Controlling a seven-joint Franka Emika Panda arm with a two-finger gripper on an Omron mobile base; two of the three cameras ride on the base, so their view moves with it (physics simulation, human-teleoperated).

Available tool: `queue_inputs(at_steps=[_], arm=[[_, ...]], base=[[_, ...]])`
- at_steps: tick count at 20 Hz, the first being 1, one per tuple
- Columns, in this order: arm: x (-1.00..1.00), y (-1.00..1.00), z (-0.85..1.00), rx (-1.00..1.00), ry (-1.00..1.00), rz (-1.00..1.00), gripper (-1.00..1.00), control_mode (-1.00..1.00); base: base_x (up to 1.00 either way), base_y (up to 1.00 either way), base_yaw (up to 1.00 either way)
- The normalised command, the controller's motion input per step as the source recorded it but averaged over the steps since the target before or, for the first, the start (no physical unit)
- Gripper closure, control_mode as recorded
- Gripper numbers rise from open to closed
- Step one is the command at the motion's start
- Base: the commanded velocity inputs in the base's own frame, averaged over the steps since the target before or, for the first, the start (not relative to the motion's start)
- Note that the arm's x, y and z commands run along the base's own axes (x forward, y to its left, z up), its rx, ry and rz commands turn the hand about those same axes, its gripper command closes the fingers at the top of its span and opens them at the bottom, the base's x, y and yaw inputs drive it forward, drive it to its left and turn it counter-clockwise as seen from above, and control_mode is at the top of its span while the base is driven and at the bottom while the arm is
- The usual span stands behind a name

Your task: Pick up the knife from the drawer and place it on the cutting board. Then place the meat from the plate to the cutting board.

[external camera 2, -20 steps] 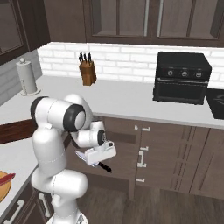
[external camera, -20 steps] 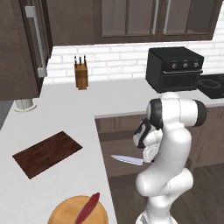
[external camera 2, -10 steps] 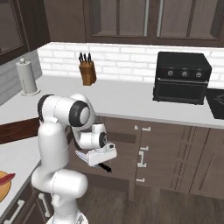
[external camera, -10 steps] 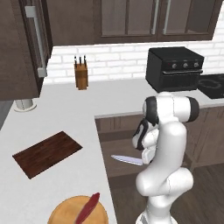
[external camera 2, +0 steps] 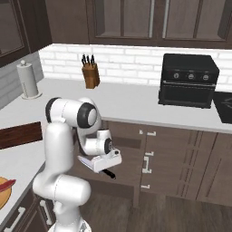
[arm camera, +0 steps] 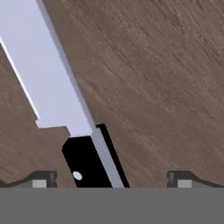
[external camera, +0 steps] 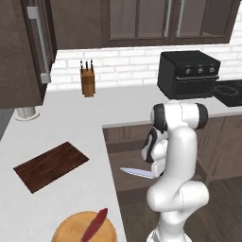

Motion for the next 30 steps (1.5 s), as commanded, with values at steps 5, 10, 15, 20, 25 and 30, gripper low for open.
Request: queue_inputs(at_steps=[5, 10, 15, 20, 25, 30], arm=[[0.08, 0.00, -0.35, 0.00, 0.00, 0.00, -1.00, -1.00], [0.02, 0.00, -0.32, 0.01, -0.01, 0.00, 1.00, -1.00], [-0.02, 0.00, 0.00, 0.00, 0.00, 0.00, 1.00, -1.00], [-0.15, -0.01, 0.47, 0.02, -0.14, -0.03, 1.00, -1.00], [-0.35, -0.12, 1.00, 0.09, -0.28, -0.10, 1.00, -1.00], [-0.48, -0.11, 1.00, 0.04, -0.25, -0.08, 1.00, -1.00]], base=[[0.00, 0.00, 0.00], [0.00, 0.00, 0.00], [0.00, 0.00, 0.00], [0.00, 0.00, 0.00], [0.00, 0.00, 0.00], [0.00, 0.00, 0.00]])
